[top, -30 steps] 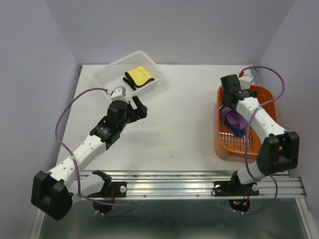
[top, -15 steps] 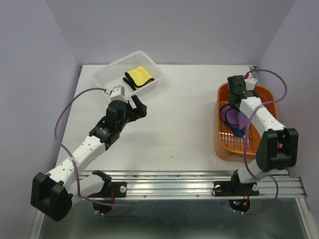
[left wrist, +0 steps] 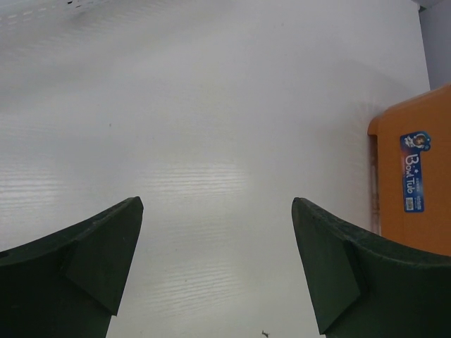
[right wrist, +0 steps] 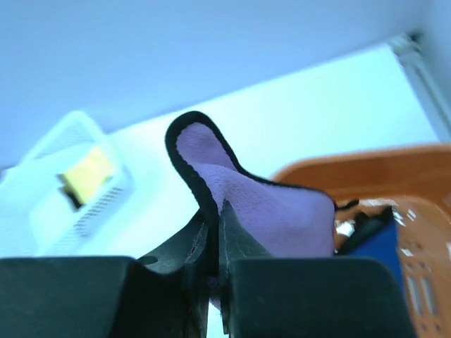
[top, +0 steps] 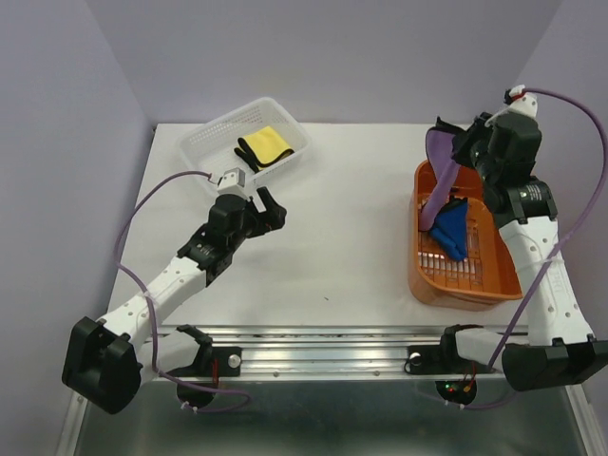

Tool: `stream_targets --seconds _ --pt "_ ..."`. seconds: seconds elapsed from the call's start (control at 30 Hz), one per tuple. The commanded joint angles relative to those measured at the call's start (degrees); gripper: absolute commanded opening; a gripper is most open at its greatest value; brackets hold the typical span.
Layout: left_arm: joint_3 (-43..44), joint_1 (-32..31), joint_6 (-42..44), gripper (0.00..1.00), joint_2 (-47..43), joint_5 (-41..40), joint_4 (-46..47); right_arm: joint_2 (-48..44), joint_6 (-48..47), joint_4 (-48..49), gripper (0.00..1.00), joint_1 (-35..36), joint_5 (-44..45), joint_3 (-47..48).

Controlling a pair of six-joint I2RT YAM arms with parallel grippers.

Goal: Fold and stack the towels
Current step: Grab crumpled towel, then move the towel to the center of the board

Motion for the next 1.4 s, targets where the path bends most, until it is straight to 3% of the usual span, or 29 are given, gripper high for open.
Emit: stream_targets --seconds 0.0,0.03,0.1,0.17,0.2,0.33,0.5,0.63,0.73,0.77,0.83,0.87,0.9,1.0,1.17,1.37 --pt "-1.03 -0.36 -0.80 0.99 -2.78 0.42 3.25 0.47 -0.46 5.30 0.08 0.02 -22.78 9.15" --pt "-1.20 -0.36 -1.41 0.99 -2.78 0.42 3.16 1.09 0.42 6.79 0.08 0.36 -30.39 9.50" --pt "-1.56 -0.36 -2.29 0.99 -3.22 -0.28 2.20 2.31 1.92 9.96 0.08 3.61 -34.84 11.17" --pt "-1.56 -0.36 -3.52 0.99 -3.49 -1.07 0.97 5.47 1.14 10.15 0.08 8.25 -33.99 13.54" --pt "-1.38 -0.36 -3.96 0.99 -3.66 -2.11 0.09 6.88 -1.39 9.27 0.09 14.54 -32.85 14.94" --pt "-0.85 -0.28 -5.81 0.99 -5.24 -4.14 -5.88 15.75 -2.65 10.31 0.10 23.47 -41.26 23.38" --pt "-1.03 -0.28 -10.02 0.99 -9.89 -9.15 -13.79 24.11 -2.57 12.25 0.10 31.91 -39.69 29.98" --pt "-2.17 -0.19 -12.49 0.99 -14.46 -13.37 -20.48 21.05 0.69 14.80 0.15 31.92 -31.79 20.79" --pt "-4.63 -0.19 -14.07 0.99 -18.33 -14.17 -21.80 15.62 2.53 15.07 0.27 31.66 -14.16 4.80" --pt "-5.94 -0.19 -14.33 0.99 -19.82 -14.08 -21.98 14.38 3.41 15.24 0.39 31.31 -5.85 -4.29" --pt "-7.09 -0.19 -14.95 0.99 -20.97 -14.17 -21.81 12.87 2.63 15.07 0.59 31.13 0.18 -11.20" --pt "-7.79 -0.10 -15.82 0.99 -21.32 -14.34 -21.72 12.43 2.10 13.24 0.90 30.96 4.21 -13.76" --pt "-8.06 -0.10 -15.74 0.99 -21.15 -13.99 -21.45 12.60 2.19 11.66 1.00 30.95 5.82 -14.91" --pt "-8.41 -0.01 -15.13 0.99 -18.61 -12.50 -19.44 13.75 2.20 5.76 1.00 31.13 6.72 -12.39" --pt "-10.60 -0.01 -17.49 0.99 -12.03 -12.32 -21.36 12.52 -1.41 10.40 1.00 32.26 -3.29 -13.17" --pt "-12.81 0.60 -23.20 0.99 -7.97 -13.11 -22.24 20.15 -3.18 11.20 1.00 33.68 -3.75 -9.40"
